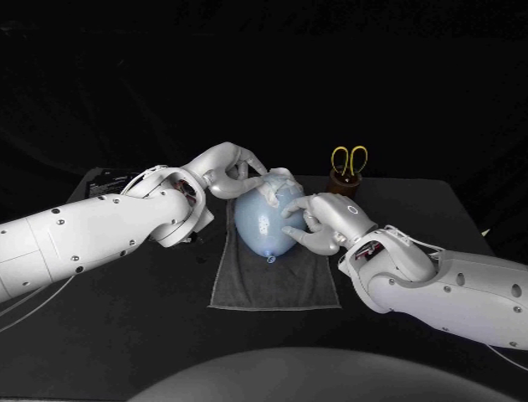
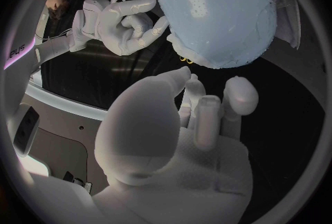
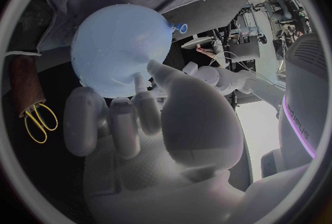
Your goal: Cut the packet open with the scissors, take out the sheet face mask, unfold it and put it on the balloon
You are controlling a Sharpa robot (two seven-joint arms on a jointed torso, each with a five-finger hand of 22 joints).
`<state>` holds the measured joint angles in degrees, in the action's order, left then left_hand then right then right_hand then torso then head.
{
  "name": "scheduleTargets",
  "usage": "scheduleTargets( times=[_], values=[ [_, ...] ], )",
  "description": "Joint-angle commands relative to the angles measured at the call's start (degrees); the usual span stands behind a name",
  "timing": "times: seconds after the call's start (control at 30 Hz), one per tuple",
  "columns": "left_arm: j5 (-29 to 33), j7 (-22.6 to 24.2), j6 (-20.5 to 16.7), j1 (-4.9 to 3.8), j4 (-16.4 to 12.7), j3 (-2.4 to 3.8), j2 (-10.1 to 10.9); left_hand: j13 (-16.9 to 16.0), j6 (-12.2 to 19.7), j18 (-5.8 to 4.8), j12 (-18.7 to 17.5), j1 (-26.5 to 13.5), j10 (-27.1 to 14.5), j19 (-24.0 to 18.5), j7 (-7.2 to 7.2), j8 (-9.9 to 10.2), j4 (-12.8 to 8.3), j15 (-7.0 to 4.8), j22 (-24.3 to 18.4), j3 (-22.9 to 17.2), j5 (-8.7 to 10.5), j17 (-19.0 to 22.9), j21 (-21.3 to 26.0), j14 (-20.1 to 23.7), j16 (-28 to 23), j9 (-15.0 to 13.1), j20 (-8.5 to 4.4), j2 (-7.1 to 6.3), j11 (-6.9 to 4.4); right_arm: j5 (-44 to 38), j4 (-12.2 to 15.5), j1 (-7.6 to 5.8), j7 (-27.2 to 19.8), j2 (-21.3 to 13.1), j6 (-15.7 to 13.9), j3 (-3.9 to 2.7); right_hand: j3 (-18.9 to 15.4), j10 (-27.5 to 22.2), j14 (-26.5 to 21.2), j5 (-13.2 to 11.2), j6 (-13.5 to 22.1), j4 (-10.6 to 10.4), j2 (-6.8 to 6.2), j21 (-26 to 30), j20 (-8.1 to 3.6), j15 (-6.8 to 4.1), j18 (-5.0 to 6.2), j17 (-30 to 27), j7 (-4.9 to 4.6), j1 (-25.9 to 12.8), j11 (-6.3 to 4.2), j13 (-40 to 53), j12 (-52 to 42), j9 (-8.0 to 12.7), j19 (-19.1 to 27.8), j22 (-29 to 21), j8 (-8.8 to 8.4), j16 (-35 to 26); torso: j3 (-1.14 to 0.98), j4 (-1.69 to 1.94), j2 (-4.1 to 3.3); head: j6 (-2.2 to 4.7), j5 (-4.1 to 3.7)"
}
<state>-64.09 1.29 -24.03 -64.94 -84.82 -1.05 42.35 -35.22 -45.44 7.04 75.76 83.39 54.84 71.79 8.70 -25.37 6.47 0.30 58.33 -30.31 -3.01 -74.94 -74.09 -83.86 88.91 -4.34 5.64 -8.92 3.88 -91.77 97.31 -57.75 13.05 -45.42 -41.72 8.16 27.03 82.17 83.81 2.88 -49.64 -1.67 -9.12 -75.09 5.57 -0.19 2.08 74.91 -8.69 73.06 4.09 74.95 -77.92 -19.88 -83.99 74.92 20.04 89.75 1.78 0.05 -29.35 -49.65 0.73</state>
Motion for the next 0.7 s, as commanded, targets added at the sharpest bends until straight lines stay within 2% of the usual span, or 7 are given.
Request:
scheduleTargets(
  times=[0.03, 0.17, 0.7],
  values=[
    [-0.58, -1.99, 2.74, -0.18, 0.68, 0.08, -0.59, 0.10, -0.05, -0.47, -0.26, 0.19, -0.37, 0.04, 0.06, 0.51, -0.14, -0.18, -0.10, -0.39, 0.22, -3.44, -0.21, -2.31, 0.30, 0.11, -0.16, -0.27, -0.09, -0.85, 0.02, 0.09, 0.76, 0.01, 0.88, 0.05, -0.23, -0.23, 6.19, -0.12, -0.33, 0.04, 0.31, -0.14, 0.15, 0.11, 1.02, 15.09, -0.08, 0.41, -0.14, 6.08, -0.20, 0.07, -0.43, 10.84, -0.19, 0.25, -0.01, 0.02, 0.00, -0.06, 0.03],
    [-0.85, -2.36, 4.07, -0.21, 1.20, 0.08, -1.09, 0.09, 0.00, -0.46, -0.28, 0.09, -0.41, -0.02, 0.06, 0.67, -0.19, -0.22, -0.14, -0.43, 0.23, -3.42, -0.21, -2.30, 0.29, 0.14, -0.19, -0.46, -0.16, -0.87, 0.09, 0.10, 0.81, 0.04, 0.85, 0.05, -0.28, -0.20, 6.19, -0.12, -0.44, 0.04, 0.31, -0.23, 0.14, 0.09, 1.01, 15.09, -0.05, 0.39, -0.17, 6.09, -0.23, 0.07, -0.47, 10.87, -0.18, 0.25, 0.02, -0.07, -0.03, -0.02, 0.03],
    [-1.36, -2.45, 6.51, -0.23, 1.11, 0.08, -1.57, -0.37, -0.99, -0.46, -0.15, -1.34, -0.21, -0.16, -0.30, 0.98, 0.05, -0.59, -0.04, -0.02, 0.23, -3.28, -0.30, -2.22, 0.23, 0.02, -0.47, -1.30, -0.57, -0.93, 0.18, 0.10, 0.96, 0.05, 0.77, 0.05, -0.33, -0.19, 6.19, -0.12, -0.53, 0.03, 0.32, -0.20, 0.13, 0.07, 1.02, 15.09, -0.02, 0.39, -0.19, 6.09, -0.25, 0.07, -0.46, 10.85, -0.18, 0.25, 0.04, 0.00, 0.00, -0.05, -0.01]
  ],
)
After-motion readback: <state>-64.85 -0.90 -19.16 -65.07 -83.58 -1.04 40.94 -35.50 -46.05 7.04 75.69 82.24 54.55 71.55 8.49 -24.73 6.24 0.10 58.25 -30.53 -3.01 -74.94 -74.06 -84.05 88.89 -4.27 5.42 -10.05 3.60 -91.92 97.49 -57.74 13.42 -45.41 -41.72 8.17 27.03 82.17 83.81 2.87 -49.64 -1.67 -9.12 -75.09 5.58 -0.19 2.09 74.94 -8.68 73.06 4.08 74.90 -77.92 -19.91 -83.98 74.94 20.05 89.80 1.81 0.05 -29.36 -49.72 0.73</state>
